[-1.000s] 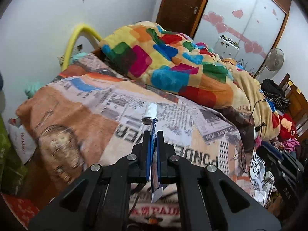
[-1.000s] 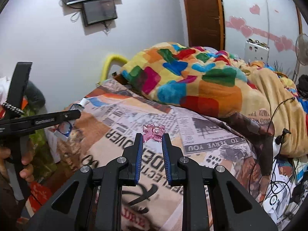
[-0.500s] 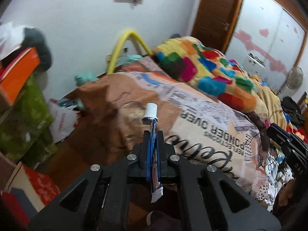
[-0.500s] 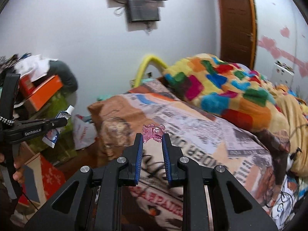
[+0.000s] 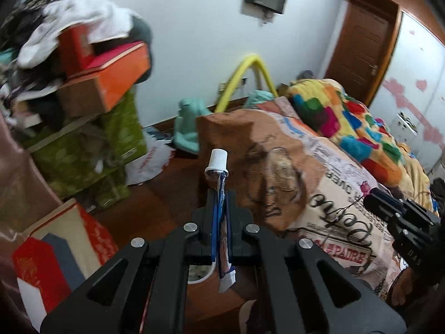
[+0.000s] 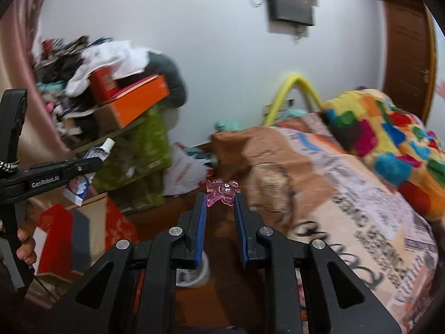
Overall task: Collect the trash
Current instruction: 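Carry the toothpaste tube and pink keychain with both grippers over the white bin, then open both grippers to drop the tube and keychain into the bin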
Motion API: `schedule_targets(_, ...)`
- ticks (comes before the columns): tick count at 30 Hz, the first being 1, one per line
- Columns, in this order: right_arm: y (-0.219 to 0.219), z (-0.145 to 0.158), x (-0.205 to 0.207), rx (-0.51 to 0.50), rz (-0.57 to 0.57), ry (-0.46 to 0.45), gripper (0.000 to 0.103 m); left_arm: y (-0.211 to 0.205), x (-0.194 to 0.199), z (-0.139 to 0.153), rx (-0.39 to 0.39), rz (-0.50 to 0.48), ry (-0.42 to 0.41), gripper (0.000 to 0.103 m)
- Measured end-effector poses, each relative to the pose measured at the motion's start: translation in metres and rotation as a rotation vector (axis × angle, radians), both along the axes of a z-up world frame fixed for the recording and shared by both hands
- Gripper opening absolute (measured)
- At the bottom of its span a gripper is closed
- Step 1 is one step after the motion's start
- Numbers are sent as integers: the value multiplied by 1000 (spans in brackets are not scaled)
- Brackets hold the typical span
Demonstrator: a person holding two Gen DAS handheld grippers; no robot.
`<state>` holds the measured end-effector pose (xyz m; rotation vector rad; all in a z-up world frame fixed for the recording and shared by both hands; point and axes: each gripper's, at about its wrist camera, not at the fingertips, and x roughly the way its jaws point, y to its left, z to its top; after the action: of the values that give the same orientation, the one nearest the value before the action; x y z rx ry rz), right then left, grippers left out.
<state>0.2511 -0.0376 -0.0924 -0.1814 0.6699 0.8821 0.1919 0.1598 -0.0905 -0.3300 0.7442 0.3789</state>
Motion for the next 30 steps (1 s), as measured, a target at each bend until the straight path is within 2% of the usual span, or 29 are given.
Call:
schedule_targets(7, 66, -23, -25, -75, 126, 14, 18, 34, -28, -27, 13, 70, 46, 4)
schedule_targets(14, 118, -62, -31, -156, 206, 85, 18, 57, -40, -69, -60, 89, 99, 3)
schedule_targets(24, 178, -134, -6, -294, 246, 331, 18, 81, -38, -130, -172, 118, 188, 3)
schedule_targets(30, 188, -159, 8, -334, 229, 471, 21, 84, -25, -152, -216, 106, 229, 4)
